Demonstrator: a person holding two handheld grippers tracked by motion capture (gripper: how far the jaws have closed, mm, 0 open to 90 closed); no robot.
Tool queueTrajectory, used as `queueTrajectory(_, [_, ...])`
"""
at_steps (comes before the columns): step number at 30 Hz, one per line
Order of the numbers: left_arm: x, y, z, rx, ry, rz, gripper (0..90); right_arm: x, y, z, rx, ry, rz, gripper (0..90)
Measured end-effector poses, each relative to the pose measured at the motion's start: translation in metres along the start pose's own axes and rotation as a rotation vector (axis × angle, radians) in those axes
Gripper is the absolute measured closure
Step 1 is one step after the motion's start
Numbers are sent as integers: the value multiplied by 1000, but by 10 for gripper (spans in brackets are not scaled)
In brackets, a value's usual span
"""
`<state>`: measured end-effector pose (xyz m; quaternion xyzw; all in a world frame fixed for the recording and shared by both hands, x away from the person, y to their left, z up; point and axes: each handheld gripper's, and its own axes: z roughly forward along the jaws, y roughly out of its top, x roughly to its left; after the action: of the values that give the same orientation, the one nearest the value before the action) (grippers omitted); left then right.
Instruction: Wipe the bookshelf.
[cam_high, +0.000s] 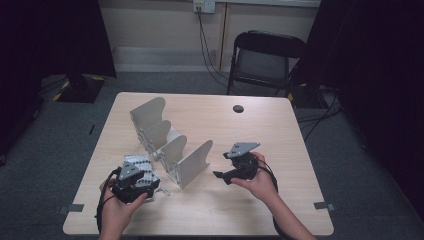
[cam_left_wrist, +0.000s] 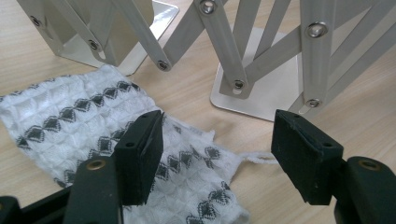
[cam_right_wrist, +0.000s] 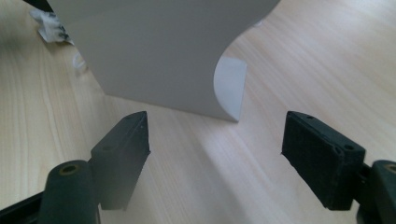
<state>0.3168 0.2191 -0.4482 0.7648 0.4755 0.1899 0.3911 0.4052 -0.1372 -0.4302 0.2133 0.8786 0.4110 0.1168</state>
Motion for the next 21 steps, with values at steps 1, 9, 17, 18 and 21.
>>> queueTrajectory(1, [0, 0, -1, -5, 1, -1, 342, 0, 4, -2, -5, -1, -1, 226])
queueTrajectory(9, [-5, 2, -2, -6, -11, 10, 342, 3, 26, -14, -6, 3, -46, 226])
queueTrajectory(17, [-10, 7, -3, -22, -21, 22, 343, 8, 31, -15, -8, 28, -30, 226])
queueTrajectory(18, [-10, 8, -3, -21, -23, 26, 345, 9, 31, -15, -11, 31, -26, 226])
queueTrajectory(21, [-10, 11, -2, -27, -22, 32, 346, 11, 31, -17, -12, 28, -23, 227])
